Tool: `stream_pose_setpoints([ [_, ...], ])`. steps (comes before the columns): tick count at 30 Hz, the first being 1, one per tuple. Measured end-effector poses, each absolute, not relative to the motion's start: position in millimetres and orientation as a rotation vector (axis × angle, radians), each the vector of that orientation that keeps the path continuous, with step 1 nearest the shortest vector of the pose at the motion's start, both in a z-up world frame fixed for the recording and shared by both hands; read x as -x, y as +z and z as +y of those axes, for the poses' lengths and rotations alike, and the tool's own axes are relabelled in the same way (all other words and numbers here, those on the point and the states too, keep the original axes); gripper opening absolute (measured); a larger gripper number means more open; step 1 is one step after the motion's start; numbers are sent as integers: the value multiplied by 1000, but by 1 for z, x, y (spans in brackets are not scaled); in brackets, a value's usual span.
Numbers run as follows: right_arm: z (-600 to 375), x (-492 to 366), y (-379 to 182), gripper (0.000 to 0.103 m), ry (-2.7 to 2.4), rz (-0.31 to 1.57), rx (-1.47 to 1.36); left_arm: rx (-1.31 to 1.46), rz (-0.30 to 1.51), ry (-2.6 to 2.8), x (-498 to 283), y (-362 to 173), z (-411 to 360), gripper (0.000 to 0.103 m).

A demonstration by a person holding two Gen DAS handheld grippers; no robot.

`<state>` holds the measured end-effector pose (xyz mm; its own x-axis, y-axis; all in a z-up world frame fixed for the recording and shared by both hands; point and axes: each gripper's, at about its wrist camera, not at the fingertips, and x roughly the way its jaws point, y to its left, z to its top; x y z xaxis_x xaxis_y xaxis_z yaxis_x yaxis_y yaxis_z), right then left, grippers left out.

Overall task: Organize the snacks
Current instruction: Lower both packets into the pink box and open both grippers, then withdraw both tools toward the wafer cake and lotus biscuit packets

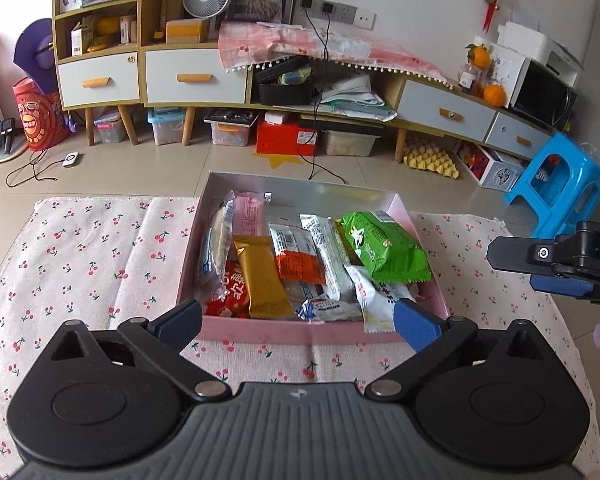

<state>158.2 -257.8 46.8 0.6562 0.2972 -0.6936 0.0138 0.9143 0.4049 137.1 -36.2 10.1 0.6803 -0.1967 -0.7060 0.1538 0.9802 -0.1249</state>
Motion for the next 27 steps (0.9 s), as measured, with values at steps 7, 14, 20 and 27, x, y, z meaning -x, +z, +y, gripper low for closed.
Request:
stream_pose_setpoints([
  [7,-249,-132,52,93,193,868,-344,20,836,-204,-114,10,-33,102],
  [14,-248,-111,45,95,208,865,-321,31,853,-222,-92,1,-27,102],
  [20,-250,-96,31,95,200,864,-258,37,845,-235,-75,-7,-23,102],
  [27,-263,-79,25,95,213,847,-203,1,830,-259,-60,-14,-16,102],
])
